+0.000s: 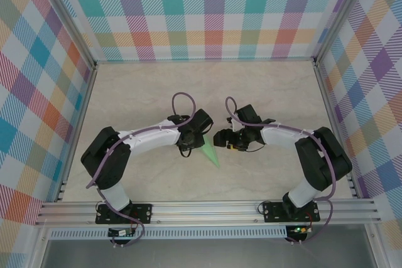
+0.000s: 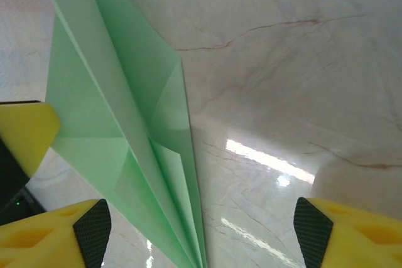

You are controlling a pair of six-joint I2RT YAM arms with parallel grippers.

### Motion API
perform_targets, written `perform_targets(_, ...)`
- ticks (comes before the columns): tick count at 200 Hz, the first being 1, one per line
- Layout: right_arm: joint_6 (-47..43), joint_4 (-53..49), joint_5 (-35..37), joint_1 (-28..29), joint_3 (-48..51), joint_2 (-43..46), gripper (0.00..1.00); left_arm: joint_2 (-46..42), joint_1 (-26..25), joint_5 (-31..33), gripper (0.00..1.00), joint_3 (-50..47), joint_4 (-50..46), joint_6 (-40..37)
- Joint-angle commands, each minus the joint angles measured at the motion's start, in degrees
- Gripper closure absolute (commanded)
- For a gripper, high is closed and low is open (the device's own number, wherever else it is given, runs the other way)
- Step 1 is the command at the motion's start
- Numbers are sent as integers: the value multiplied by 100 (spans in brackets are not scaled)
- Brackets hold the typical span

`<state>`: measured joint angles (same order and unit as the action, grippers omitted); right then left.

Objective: Fold a paper plane with a square sheet of paper (pick it up from the middle)
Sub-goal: Fold the wing for the fifth time at the center of the table.

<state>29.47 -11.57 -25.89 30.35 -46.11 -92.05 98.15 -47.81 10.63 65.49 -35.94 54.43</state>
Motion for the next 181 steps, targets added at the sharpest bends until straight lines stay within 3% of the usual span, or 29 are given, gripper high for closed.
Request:
perform_targets(1,-325,155,-668,-28,-305,-229,24,-141,36,87,69,-165,105,6)
perform_targets(34,-415,168,-1022,-11,-523,-527,28,-149,38,61,71,-333,149,15)
perform_targets(141,-696,-152,-1184,241,-1029,-1239,30,-187,43,-26,71,-638,473,34)
perform_targets(181,-766,-113,-1213,314,-910,-1073,32,-147,43,-19,71,-651,479,23)
